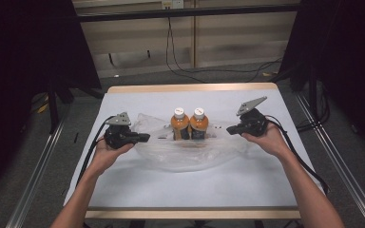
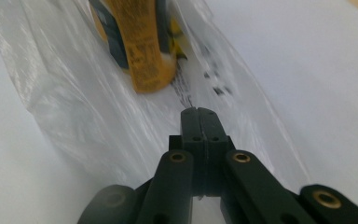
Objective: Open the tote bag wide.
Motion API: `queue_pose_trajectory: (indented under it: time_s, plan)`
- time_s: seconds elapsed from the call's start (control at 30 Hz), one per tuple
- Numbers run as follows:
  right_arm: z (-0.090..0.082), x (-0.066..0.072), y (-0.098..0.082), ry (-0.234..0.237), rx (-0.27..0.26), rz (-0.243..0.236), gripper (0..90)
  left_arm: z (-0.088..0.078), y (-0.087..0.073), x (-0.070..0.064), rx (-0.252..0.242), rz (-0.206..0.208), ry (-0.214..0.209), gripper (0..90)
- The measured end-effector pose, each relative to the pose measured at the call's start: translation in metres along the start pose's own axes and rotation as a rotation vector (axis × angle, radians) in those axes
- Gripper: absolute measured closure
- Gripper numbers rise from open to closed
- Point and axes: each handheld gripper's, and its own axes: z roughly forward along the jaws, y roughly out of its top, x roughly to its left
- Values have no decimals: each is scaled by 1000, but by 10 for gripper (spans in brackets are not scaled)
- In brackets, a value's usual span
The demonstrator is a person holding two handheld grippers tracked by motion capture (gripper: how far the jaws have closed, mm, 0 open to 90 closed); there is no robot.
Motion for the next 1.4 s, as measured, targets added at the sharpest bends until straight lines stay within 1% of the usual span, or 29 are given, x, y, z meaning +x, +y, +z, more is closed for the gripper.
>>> queue_pose_trajectory:
  time_s: [0.07,0.1,0.17,0.23,0.3,0.33,0.37,0.4,0.47,0.57,0.6,0.67,0.7,0.73,0.77,0.8,0.83,0.87,0.93,1.0,1.07,1.1,1.13,1.2,1.23,1.27,1.33,1.37,1.4]
  plan:
    - [0,1,5,7,-10,-3,900,1,3,-1,-5,-1,6,900]
    - [1,2,7,3,-14,-6,900,2,4,-1,-17,-13,5,900]
    - [1,3,12,10,-14,-13,900,3,7,-2,-25,-3,8,900]
    - [2,3,18,7,-21,-20,900,7,11,-5,-38,-14,-5,900]
    - [7,2,30,10,-20,-29,900,16,19,-12,-21,4,-14,900]
    - [7,2,30,10,-20,-29,900,21,23,-16,-15,9,-29,900]
    - [13,1,38,16,-15,-38,900,35,31,-25,-4,30,-52,900]
    - [13,1,38,16,-15,-38,900,35,31,-25,-4,30,-52,900]
    - [20,2,42,19,-10,-44,900,52,37,-33,18,50,-85,900]
    - [33,1,46,33,9,-42,900,73,42,-37,44,52,-89,900]
    - [39,1,47,44,15,-35,900,78,42,-39,43,42,-98,900]
    - [48,0,47,50,40,-35,900,86,43,-43,84,66,-89,900]
    - [55,-1,45,49,57,-30,900,91,42,-46,78,60,-99,900]
    - [55,-1,45,49,57,-30,900,94,41,-47,91,66,-104,900]
    - [61,-2,43,51,77,-7,900,103,35,-50,123,76,-100,900]
    - [65,-3,43,58,81,3,900,103,35,-50,123,76,-100,900]
    - [68,-4,42,59,83,6,900,109,29,-52,159,82,-94,900]
    - [68,-4,42,59,83,6,900,109,29,-52,159,82,-94,900]
    - [74,-6,42,62,88,31,900,114,26,-54,160,85,-84,900]
    - [79,-8,41,59,86,43,900,113,28,-58,124,74,-108,900]
    - [81,-9,40,59,85,55,900,108,33,-60,106,97,-94,900]
    - [81,-9,40,57,84,54,900,100,39,-61,44,87,-78,900]
    - [81,-9,40,57,84,54,900,100,39,-61,44,87,-78,900]
    - [82,-11,40,62,70,53,900,97,45,-60,-16,97,-53,900]
    - [83,-11,41,62,70,58,900,98,48,-60,-34,86,-47,900]
    - [84,-13,41,62,66,61,900,101,51,-60,1,100,0,900]
    - [85,-14,40,61,70,66,900,106,50,-58,14,87,-12,900]
    - [88,-15,40,59,75,75,900,113,48,-59,29,94,11,900]
    - [88,-15,40,59,75,75,900,116,47,-58,54,104,16,900]
